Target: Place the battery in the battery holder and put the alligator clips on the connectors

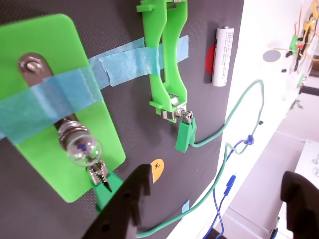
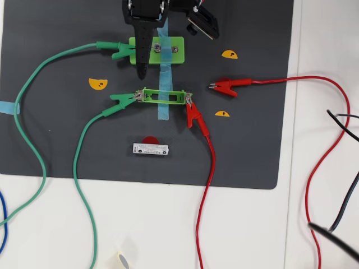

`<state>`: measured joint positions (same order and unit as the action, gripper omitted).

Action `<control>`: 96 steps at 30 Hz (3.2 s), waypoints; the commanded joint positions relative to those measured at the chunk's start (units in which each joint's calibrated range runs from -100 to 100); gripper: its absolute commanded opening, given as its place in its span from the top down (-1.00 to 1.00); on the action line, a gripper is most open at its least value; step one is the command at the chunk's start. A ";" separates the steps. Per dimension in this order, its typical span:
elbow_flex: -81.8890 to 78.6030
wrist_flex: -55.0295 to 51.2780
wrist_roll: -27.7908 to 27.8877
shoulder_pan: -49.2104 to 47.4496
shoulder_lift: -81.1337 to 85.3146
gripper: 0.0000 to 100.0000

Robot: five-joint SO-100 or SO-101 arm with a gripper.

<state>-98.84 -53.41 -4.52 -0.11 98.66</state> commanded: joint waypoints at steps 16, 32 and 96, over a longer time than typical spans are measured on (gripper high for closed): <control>-0.72 -0.18 -0.19 0.57 0.58 0.47; -0.72 -0.18 0.17 -0.14 0.58 0.47; 116.04 -15.91 2.47 -3.27 -127.54 0.47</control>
<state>14.08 -70.74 -2.30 -3.81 -29.19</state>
